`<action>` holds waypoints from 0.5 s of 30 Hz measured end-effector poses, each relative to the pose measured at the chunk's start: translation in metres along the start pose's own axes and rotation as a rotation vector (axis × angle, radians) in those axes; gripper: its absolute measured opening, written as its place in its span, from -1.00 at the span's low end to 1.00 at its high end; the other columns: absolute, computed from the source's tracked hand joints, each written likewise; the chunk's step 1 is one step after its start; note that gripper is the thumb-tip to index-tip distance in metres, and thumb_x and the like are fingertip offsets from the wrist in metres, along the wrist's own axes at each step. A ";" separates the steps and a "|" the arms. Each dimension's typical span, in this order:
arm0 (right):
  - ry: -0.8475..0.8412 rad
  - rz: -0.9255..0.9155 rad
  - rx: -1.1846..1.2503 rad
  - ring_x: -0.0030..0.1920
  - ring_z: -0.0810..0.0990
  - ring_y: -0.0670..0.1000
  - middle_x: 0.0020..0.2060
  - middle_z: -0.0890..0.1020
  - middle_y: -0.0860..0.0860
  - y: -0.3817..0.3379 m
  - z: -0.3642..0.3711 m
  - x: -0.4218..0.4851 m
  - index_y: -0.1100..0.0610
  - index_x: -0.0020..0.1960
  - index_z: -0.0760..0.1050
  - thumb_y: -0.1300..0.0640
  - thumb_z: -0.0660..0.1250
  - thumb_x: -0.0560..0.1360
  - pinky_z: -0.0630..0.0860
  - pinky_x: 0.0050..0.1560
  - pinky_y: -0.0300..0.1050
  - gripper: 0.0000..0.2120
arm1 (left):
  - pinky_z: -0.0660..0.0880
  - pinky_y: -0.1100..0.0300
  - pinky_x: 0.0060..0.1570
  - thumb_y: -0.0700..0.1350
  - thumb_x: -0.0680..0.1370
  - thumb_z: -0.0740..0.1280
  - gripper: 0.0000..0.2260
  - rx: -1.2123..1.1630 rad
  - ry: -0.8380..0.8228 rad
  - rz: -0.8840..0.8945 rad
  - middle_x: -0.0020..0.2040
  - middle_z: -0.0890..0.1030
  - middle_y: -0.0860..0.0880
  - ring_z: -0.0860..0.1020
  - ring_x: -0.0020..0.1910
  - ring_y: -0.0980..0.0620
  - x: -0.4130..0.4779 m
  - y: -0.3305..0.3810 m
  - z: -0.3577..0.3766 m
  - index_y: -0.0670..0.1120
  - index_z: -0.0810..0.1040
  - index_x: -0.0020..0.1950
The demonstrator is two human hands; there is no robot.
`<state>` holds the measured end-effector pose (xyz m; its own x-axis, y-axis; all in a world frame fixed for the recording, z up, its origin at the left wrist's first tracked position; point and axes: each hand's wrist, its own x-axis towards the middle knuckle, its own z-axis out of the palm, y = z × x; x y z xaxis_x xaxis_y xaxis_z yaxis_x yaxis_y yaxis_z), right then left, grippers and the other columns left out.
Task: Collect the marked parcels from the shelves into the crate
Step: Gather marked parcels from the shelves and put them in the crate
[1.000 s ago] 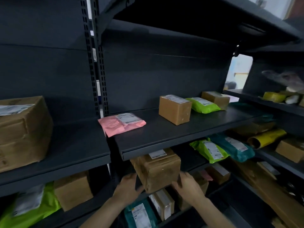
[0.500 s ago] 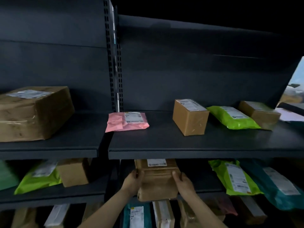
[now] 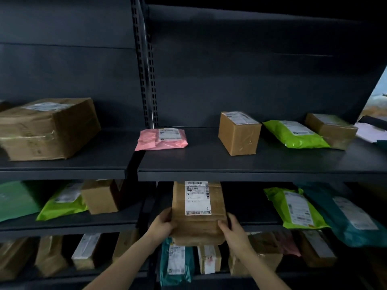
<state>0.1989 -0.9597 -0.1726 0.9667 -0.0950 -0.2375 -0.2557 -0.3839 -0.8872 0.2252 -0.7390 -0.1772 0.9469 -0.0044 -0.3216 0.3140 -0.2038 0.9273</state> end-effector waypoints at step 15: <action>0.028 -0.025 -0.058 0.23 0.48 0.03 0.24 0.51 0.04 0.003 0.018 -0.035 0.10 0.40 0.26 0.09 0.24 0.56 0.43 0.22 -0.07 -0.56 | 0.52 0.09 0.06 -0.29 0.48 0.34 -0.44 0.136 -0.036 0.065 0.02 0.49 0.07 0.52 0.04 -0.01 -0.032 -0.012 -0.015 -0.14 0.25 0.44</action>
<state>0.1640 -0.9411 -0.1745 0.9729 -0.1103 -0.2030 -0.2310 -0.4391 -0.8682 0.1922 -0.7220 -0.1753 0.9610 -0.0565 -0.2709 0.2377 -0.3326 0.9126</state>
